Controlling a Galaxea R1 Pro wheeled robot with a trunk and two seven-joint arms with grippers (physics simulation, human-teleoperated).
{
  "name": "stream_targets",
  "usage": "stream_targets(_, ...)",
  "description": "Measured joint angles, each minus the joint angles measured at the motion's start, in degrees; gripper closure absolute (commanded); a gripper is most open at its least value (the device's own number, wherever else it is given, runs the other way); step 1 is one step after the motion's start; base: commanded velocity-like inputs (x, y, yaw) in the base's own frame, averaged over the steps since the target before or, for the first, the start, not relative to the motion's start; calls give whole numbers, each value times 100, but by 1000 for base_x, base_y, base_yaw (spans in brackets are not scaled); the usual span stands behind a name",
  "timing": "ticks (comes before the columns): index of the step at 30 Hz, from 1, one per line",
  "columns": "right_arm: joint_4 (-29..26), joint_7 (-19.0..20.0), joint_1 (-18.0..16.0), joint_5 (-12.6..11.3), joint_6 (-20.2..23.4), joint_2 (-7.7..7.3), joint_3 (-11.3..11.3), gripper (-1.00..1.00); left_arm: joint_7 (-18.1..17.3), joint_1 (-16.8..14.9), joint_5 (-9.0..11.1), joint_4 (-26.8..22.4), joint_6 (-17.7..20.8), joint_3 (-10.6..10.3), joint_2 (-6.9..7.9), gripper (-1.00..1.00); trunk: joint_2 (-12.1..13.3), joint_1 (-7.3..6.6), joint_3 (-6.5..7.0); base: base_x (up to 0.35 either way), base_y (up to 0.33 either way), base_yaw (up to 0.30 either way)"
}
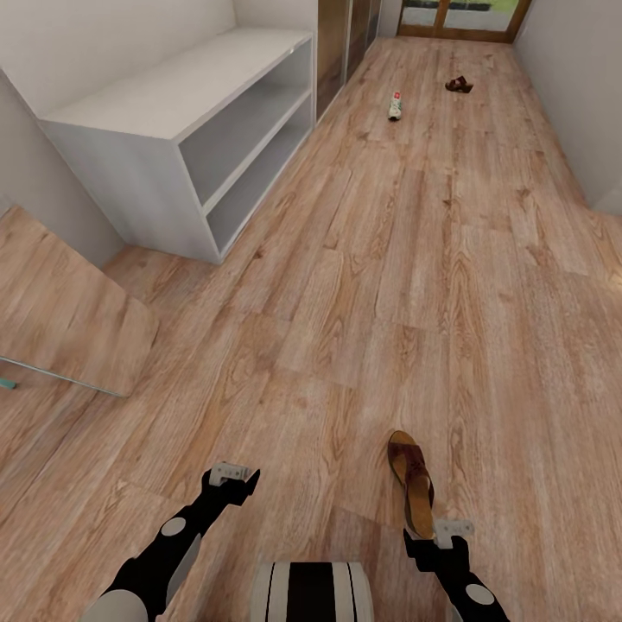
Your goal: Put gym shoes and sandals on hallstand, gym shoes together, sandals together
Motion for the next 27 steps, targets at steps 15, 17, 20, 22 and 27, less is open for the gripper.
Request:
stream_targets(15,-4,2,0,0,0,0,0,-100,0,-39,8,-282,17,1,2,-100,0,0,0,0,0,0)
stream_targets(17,-6,2,0,0,0,0,0,-100,-1,-40,10,-397,30,1,1,-100,0,0,0,0,0,0)
stream_targets(20,-13,3,0,0,0,0,0,-100,-25,-37,13,-562,46,3,1,-100,0,0,0,0,0,0)
stream_targets(22,-16,3,0,0,0,0,0,-100,-61,-33,14,-643,53,5,1,-100,-2,5,-44,0,0,0)
stream_targets(27,-20,-1,0,0,0,0,0,-100,-159,-30,12,-743,65,7,1,-100,-9,18,-154,0,0,0)
